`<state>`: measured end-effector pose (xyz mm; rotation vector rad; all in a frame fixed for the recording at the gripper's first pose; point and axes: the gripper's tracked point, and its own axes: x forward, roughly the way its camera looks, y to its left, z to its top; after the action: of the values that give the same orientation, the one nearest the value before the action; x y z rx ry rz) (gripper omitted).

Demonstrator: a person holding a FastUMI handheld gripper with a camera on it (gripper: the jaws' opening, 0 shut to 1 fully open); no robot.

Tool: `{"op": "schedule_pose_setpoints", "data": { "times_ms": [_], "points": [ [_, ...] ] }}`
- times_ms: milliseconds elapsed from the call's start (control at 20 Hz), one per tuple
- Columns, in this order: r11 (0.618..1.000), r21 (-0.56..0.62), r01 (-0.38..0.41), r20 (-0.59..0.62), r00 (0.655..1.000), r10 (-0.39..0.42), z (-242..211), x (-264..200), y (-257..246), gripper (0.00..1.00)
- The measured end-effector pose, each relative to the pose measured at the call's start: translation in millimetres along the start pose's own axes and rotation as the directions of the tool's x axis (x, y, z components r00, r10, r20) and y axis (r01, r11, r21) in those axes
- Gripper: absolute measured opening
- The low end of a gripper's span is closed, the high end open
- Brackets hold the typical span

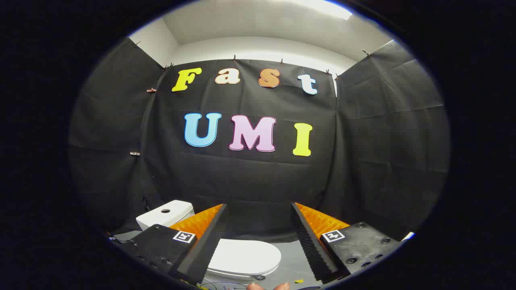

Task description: Open the toilet lid.

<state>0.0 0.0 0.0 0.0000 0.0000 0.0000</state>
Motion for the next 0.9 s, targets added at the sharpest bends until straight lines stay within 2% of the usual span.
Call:
{"op": "schedule_pose_setpoints", "data": {
  "times_ms": [350, 600, 900],
  "points": [
    [1.000, 0.007, 0.013, 0.023, 1.000, -0.013, 7.7, -3.2, -4.0, 0.98],
    [1.000, 0.002, -0.030, 0.037, 0.999, 0.029, 11.1, -6.6, 9.1, 0.98],
    [0.999, -0.008, -0.037, 0.057, 0.998, 0.038, 15.7, -7.5, 14.6, 0.98]
  ]
}}
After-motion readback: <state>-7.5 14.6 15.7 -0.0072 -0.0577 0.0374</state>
